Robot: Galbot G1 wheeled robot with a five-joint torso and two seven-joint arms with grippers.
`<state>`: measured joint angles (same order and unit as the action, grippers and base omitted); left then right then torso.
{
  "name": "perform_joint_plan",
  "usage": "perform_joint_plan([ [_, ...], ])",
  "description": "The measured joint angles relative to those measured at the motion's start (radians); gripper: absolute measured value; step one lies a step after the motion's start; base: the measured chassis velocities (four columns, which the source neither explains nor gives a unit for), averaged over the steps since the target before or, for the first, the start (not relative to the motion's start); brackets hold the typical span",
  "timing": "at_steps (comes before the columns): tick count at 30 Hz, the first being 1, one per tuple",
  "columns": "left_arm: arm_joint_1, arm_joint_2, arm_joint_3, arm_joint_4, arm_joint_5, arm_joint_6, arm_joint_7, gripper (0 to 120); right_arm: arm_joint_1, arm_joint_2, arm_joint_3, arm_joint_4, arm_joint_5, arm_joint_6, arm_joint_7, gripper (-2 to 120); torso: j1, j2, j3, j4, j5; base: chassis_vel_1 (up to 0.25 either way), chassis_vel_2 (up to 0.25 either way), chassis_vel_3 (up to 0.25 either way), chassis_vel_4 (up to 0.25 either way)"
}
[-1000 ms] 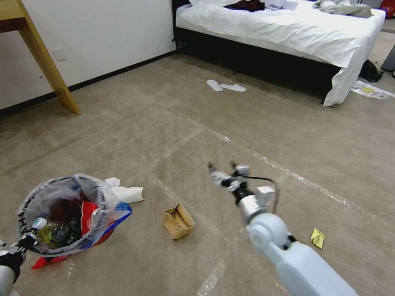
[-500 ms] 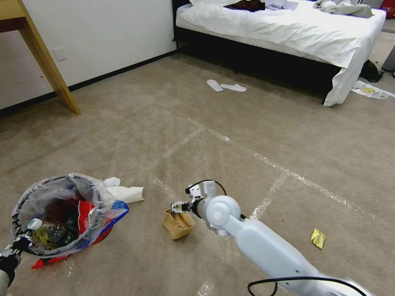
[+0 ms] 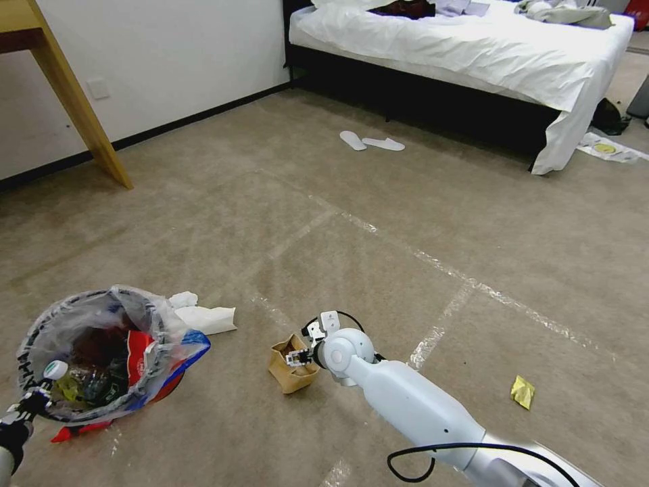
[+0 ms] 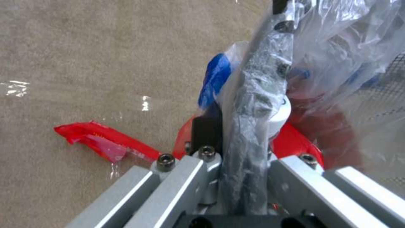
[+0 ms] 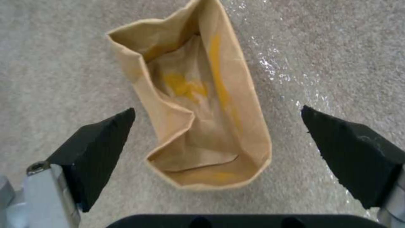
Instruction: Pick up the trash bin and place the garbage on the floor into it.
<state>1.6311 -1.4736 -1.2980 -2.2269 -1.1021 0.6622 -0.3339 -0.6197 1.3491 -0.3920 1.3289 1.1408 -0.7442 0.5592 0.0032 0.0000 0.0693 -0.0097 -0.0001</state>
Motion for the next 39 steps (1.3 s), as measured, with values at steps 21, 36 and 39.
perform_joint_plan([
  [21,0.012,0.002,-0.002,0.003,0.0,-0.009,0.008,0,0.027,0.132,0.02,-0.31,-0.154,0.109,-0.19,62,0.0,0.0,0.0,0.0001,0.0,0.0,0.0,0.0,0.0],
  [36,0.004,-0.001,0.021,0.018,0.018,-0.014,0.011,0,0.016,0.115,0.02,-0.286,-0.165,0.118,-0.195,12,0.0,0.0,0.0,0.0001,0.0001,0.0,0.0,0.0,0.0],
  [39,0.001,0.0,0.023,0.018,0.02,-0.014,0.01,0,0.006,0.104,0.024,-0.264,-0.169,0.124,-0.195,0,0.0,0.0,0.0,0.0,0.0,0.0,0.0,0.0,0.0],
])
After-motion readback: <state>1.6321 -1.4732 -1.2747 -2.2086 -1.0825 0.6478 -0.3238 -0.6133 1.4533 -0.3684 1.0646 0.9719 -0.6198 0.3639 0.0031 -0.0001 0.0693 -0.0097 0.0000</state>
